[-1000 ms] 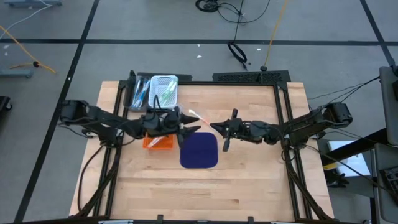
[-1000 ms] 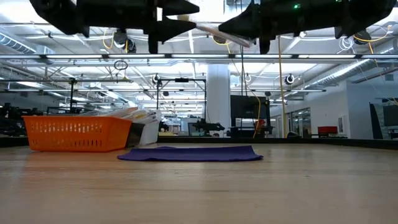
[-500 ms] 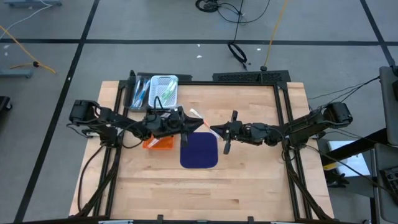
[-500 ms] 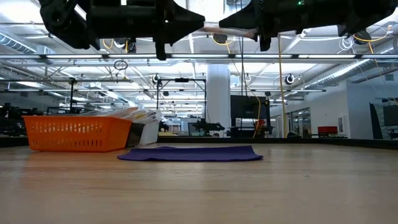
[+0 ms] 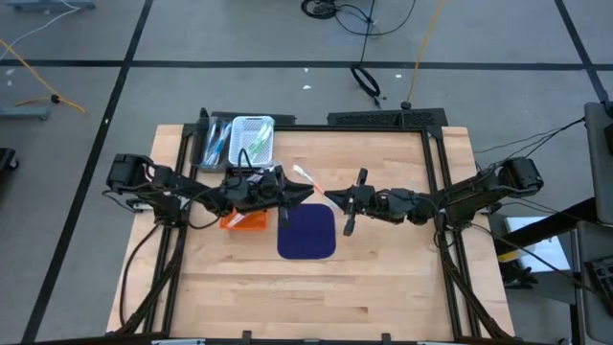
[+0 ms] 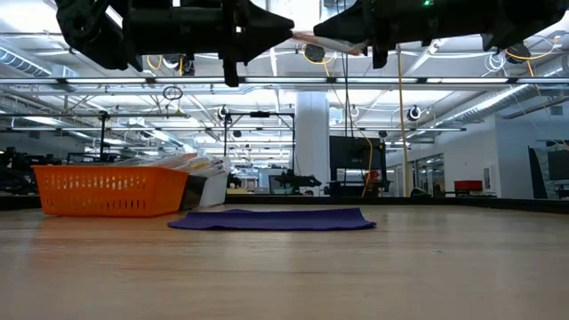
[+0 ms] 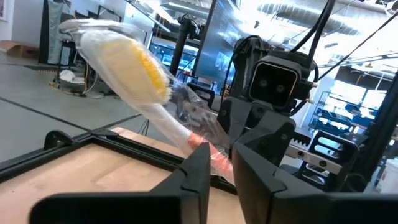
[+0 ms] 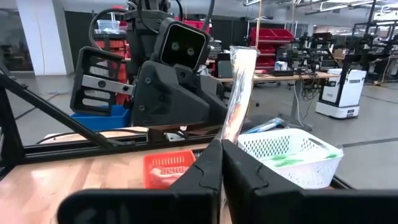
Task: Pick & Place Toothbrushes
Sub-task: Put the orange toothbrush into the orange bin
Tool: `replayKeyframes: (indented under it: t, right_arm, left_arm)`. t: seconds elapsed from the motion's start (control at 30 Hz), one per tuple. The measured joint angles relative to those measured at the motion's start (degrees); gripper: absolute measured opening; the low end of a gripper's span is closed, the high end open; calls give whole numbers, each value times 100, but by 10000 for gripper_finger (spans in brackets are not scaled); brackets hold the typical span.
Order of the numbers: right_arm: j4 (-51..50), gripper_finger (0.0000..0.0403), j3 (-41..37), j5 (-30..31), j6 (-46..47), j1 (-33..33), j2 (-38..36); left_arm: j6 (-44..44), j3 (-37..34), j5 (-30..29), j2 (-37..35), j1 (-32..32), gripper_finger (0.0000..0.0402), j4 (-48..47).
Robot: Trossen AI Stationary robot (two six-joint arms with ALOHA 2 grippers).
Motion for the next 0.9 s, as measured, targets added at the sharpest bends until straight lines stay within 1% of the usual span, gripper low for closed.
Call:
replayKeyframes:
  t: [0.37, 0.5, 0.63, 0.73, 0.8, 0.83, 0.9]
  right_arm:
    - [230, 0, 0, -17, -176, 0, -103]
    - [8, 0, 0, -91, -11, 39, -86]
    - [-58, 0, 0, -172, 147, 39, 31]
    - [-34, 0, 0, -171, 197, 37, 9]
    - [-87, 0, 0, -173, 184, 39, 21]
    - [-96, 0, 0, -176, 182, 38, 24]
    - [-91, 0, 0, -176, 184, 37, 17]
  left_arm:
    - [-121, 0, 0, -1, 0, 135, -9]
    - [-121, 0, -2, -1, 0, 158, 22]
    - [-12, 0, -4, -3, 4, 173, 270]
    - [36, 0, -160, -5, 4, 176, 284]
    - [34, 0, -207, -5, 4, 170, 286]
    - [34, 0, -215, -5, 4, 161, 286]
    - [34, 0, -221, -5, 4, 128, 285]
